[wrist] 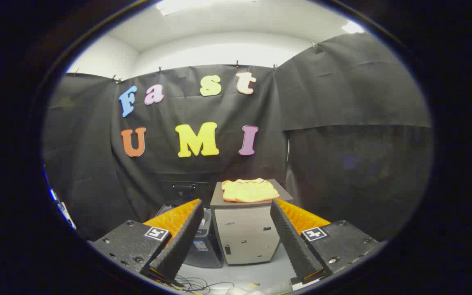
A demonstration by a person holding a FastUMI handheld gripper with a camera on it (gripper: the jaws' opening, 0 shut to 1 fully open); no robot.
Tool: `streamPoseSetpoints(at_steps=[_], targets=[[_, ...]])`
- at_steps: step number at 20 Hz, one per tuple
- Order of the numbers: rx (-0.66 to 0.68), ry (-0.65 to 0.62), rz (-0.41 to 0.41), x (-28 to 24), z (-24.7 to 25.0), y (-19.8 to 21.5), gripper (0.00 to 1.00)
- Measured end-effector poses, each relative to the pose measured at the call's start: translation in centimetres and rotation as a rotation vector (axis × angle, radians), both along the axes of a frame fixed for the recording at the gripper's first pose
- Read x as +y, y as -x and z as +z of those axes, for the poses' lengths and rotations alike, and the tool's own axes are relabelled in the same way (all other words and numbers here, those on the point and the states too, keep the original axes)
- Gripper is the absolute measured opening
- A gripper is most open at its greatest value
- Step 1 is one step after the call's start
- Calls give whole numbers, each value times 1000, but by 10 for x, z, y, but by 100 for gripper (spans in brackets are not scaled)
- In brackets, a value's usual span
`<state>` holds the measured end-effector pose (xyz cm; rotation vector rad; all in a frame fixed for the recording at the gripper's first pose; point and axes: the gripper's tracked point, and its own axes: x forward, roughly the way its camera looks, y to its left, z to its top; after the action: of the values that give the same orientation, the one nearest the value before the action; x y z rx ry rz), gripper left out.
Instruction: Put the clothes into the washing machine and then close the washing machine lid.
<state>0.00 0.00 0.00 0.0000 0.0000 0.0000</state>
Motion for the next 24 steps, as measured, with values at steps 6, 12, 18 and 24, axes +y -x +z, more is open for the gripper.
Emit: streamPoseSetpoints(at_steps=[6,12,18,24], targets=[[-2,2,-6,4,2,-4,100],[-4,11,1,5,3,-9,100],[7,18,-7,7,3,-21,100],[12,25,-71,2,5,-63,100]])
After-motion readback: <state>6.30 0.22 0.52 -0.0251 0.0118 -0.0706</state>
